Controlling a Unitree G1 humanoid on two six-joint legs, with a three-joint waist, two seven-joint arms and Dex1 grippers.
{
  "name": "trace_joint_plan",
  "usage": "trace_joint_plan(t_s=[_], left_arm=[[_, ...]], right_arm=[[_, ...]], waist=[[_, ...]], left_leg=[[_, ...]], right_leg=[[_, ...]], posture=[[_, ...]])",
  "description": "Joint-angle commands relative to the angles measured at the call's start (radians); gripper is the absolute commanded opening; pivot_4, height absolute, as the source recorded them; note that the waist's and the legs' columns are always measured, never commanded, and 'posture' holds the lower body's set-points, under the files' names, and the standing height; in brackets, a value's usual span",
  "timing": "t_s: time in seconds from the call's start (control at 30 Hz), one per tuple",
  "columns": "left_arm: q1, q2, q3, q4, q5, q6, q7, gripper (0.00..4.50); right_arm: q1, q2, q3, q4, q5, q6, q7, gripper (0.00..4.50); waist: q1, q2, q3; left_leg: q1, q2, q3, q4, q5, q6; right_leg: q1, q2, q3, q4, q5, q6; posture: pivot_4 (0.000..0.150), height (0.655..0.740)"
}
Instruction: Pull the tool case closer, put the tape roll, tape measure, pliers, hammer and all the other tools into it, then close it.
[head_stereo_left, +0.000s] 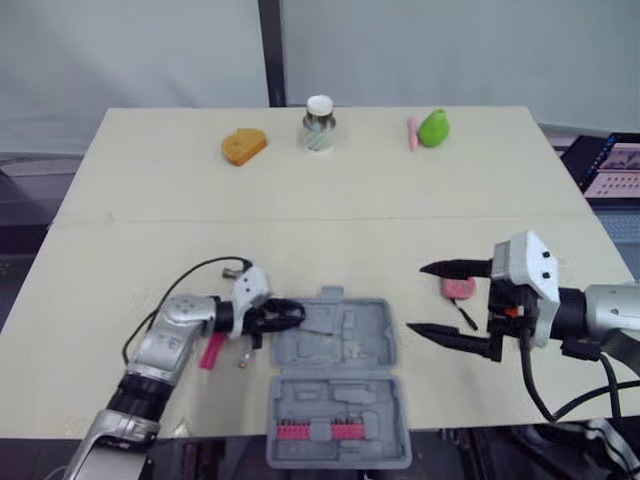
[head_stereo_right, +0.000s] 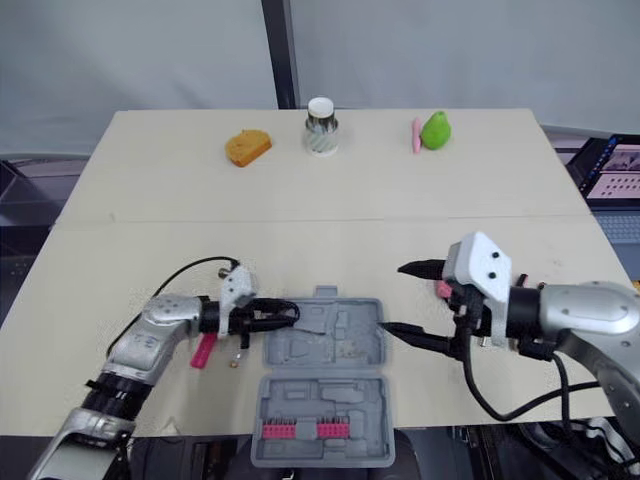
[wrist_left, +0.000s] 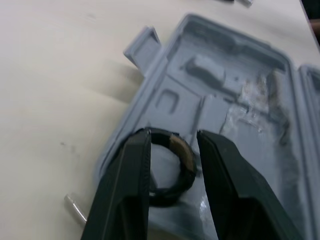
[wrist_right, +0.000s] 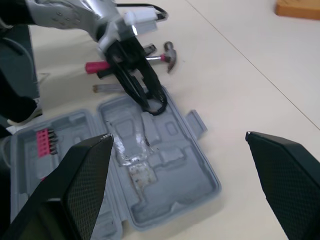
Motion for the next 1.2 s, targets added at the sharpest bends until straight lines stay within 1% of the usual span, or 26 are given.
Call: trace_joint_plan(t_s=[0.03,0.1,0.17,0.27,0.3,0.33,0.4,0.47,0.5,0.6,0.7,0.8,0.97,1.2], left_arm=[[-0.02,0.095,0.176,-0.128,-0.131,0.177,0.025,1.56],[0.009,0.16,0.276,-0.145,-0.149,0.22,0.063,1.56],[0.046,0.206,0.346,-0.149,-0.15,0.232,0.088,1.56],[0.182,0.288,0.463,-0.045,-0.097,0.15,0.095,2.4],[0.215,0.3,0.487,-0.019,-0.09,0.126,0.1,2.92],[0.233,0.305,0.498,-0.008,-0.09,0.112,0.105,3.33],[0.289,0.312,0.557,0.055,-0.078,0.054,0.124,4.4],[0.349,0.315,0.615,0.116,-0.061,-0.008,0.148,4.47],[0.371,0.31,0.636,0.127,-0.062,-0.023,0.16,4.47],[0.428,0.294,0.683,0.144,-0.062,-0.066,0.186,4.47],[0.486,0.271,0.72,0.128,-0.07,-0.081,0.21,4.47],[0.523,0.249,0.729,0.098,-0.073,-0.087,0.227,4.47],[0.54,0.239,0.738,0.064,-0.086,-0.075,0.242,4.47],[0.548,0.236,0.734,0.037,-0.096,-0.054,0.258,4.47]], right_arm=[[0.071,0.033,-0.151,0.059,0.011,-0.019,-0.008,4.5],[0.156,0.065,-0.252,0.154,-0.013,-0.042,0.019,4.5],[0.222,0.084,-0.323,0.25,-0.039,-0.073,0.049,4.5],[0.3,0.085,-0.389,0.528,-0.135,-0.189,0.102,4.5],[0.307,0.081,-0.394,0.594,-0.158,-0.221,0.108,4.5],[0.307,0.077,-0.394,0.632,-0.17,-0.243,0.114,4.5],[0.269,0.062,-0.373,0.84,-0.243,-0.35,0.108,4.5],[0.214,0.047,-0.355,1.03,-0.3,-0.444,0.102,4.5],[0.186,0.043,-0.349,1.091,-0.31,-0.47,0.102,4.5],[0.12,0.032,-0.31,1.221,-0.358,-0.556,0.104,4.5],[0.072,0.026,-0.273,1.303,-0.391,-0.606,0.112,4.5],[0.039,0.022,-0.247,1.346,-0.405,-0.629,0.122,4.5],[0.007,0.016,-0.209,1.37,-0.416,-0.636,0.145,4.5],[-0.001,0.021,-0.145,1.315,-0.422,-0.616,0.181,4.5]], waist=[[0.001,0.0,0.0],[0.001,0.0,0.0],[0.001,0.0,0.0],[-0.002,0.0,0.0],[-0.003,0.0,0.0],[-0.004,0.0,0.0],[-0.004,0.0,0.0],[-0.007,0.0,0.0],[-0.011,0.0,0.0],[-0.012,0.001,0.0],[-0.016,0.001,0.0],[-0.016,0.002,0.0],[-0.014,0.002,0.0],[-0.018,0.002,0.0]], left_leg=[[0.0,0.0,0.0,0.0,0.0,0.0],[0.001,0.0,0.0,0.0,0.0,0.0],[0.001,-0.001,0.0,-0.001,0.0,0.0],[0.002,0.0,0.001,-0.002,0.0,0.0],[0.003,0.0,0.003,-0.004,0.0,0.0],[0.004,0.0,0.004,-0.004,0.0,0.0],[0.004,0.001,0.005,-0.005,0.0,0.0],[0.004,0.001,0.006,-0.003,0.0,0.0],[0.004,0.001,0.007,-0.003,0.0,0.0],[0.004,0.002,0.007,-0.005,0.0,0.0],[0.004,0.002,0.007,-0.004,0.0,0.0],[0.004,0.002,0.007,-0.004,0.0,0.0],[0.004,0.002,0.007,-0.004,0.0,0.0],[0.004,0.002,0.007,-0.004,0.0,0.0]], right_leg=[[0.0,0.0,0.0,0.0,0.0,0.0],[0.001,0.0,0.001,0.0,0.0,0.0],[0.001,0.0,0.001,0.0,0.0,0.0],[0.001,0.0,0.001,0.0,0.0,0.0],[0.0,0.0,0.001,-0.001,0.0,0.0],[0.0,0.0,0.002,-0.002,0.0,0.0],[0.0,0.0,0.001,-0.003,-0.001,-0.001],[0.0,0.0,0.002,-0.003,-0.001,-0.001],[0.0,0.0,0.003,-0.003,-0.001,-0.001],[0.0,0.0,0.002,-0.003,-0.001,-0.001],[0.0,0.0,0.002,-0.004,-0.001,-0.001],[0.0,0.0,0.002,-0.003,-0.001,-0.001],[0.0,0.0,0.002,-0.004,-0.001,-0.001],[0.0,0.0,0.002,-0.004,-0.001,-0.001]], posture=[[0.15,0.74],[0.15,0.74],[0.15,0.74],[0.15,0.74],[0.15,0.74],[0.15,0.74],[0.15,0.74],[0.15,0.74],[0.15,0.74],[0.15,0.74],[0.15,0.74],[0.15,0.74],[0.15,0.74],[0.15,0.74]])
